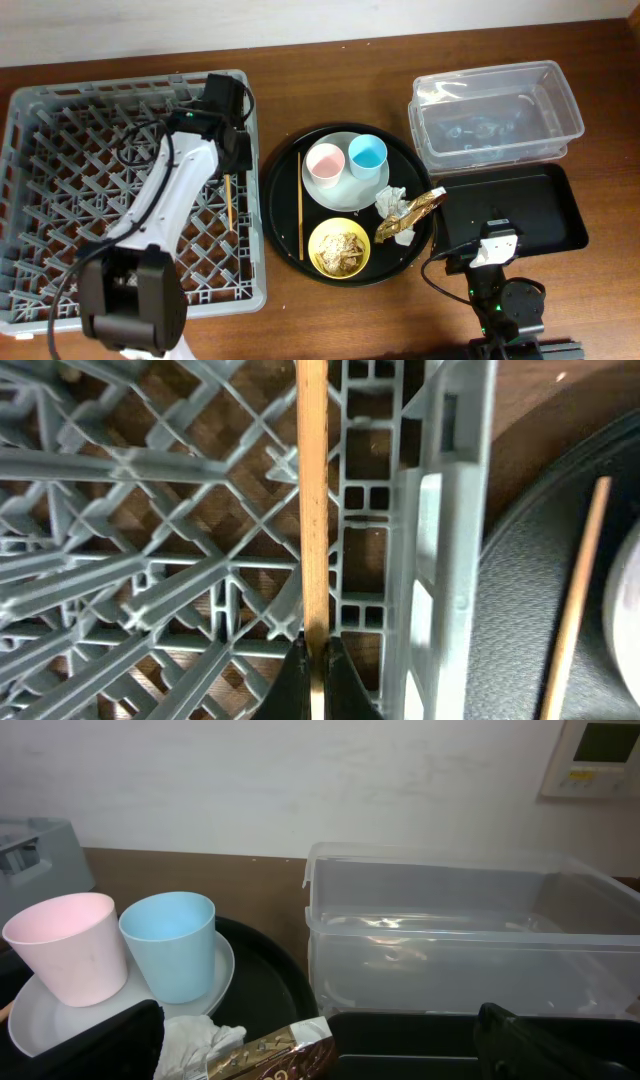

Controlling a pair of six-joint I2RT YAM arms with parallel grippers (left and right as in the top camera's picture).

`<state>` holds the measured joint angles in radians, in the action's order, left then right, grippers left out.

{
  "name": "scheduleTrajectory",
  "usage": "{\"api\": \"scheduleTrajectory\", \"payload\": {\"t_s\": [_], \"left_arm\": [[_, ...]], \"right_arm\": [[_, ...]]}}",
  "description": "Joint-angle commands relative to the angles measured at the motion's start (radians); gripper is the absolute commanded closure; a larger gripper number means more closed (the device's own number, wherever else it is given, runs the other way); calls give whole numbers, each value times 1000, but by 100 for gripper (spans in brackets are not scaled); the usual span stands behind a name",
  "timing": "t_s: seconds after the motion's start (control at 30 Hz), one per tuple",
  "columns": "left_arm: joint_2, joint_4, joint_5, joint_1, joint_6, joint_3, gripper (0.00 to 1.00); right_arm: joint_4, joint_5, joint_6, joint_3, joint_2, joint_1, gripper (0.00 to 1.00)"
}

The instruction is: Sort waste into correct bins and load items into the dishwasher rack

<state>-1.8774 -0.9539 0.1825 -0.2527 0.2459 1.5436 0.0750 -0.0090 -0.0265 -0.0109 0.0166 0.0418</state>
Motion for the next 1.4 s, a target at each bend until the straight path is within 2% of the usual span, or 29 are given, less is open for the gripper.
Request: {"api": "scheduleTrajectory", "payload": {"t_s": [0.0,0.33,0.37,0.47,0.63,0.7,0.8,0.9,0.97,1.13,1.2,1.37], "left_arm": [[-24,6,-10,1,-16,-2,99],[-26,10,-11,1,-16,-5,94],[-26,10,-10,1,-16,-5,91],[-26,10,-10,1,-16,-5,67],[3,-39,-24,0,-16,54,67],[61,-97,-111,-14,-16,129,68],[136,-122,-226,-56,16,153,67],[131,-172,-241,-156,57,114,68],[125,-136,-239,-203,92,46,68],[125,100,-240,-253,188,-205,68],[124,182,-239,-262,188,-275,74],[124,340,-238,-266,188,-379,74]], "right_arm": [[4,-6,8,5,-5,-4,1],[4,-6,8,5,-5,-4,2],[4,-6,8,5,-5,-4,1],[4,-6,8,5,-5,-4,1],[4,-6,8,5,-5,-4,1],[4,-6,8,5,-5,-4,1],[4,-6,8,5,-5,-4,1],[4,-6,8,5,-5,-4,1],[4,-5,8,5,-5,-4,1],[4,-6,8,5,-5,-4,1],[4,-6,8,5,-5,-4,1],[4,-6,8,5,-5,-4,1]]}}
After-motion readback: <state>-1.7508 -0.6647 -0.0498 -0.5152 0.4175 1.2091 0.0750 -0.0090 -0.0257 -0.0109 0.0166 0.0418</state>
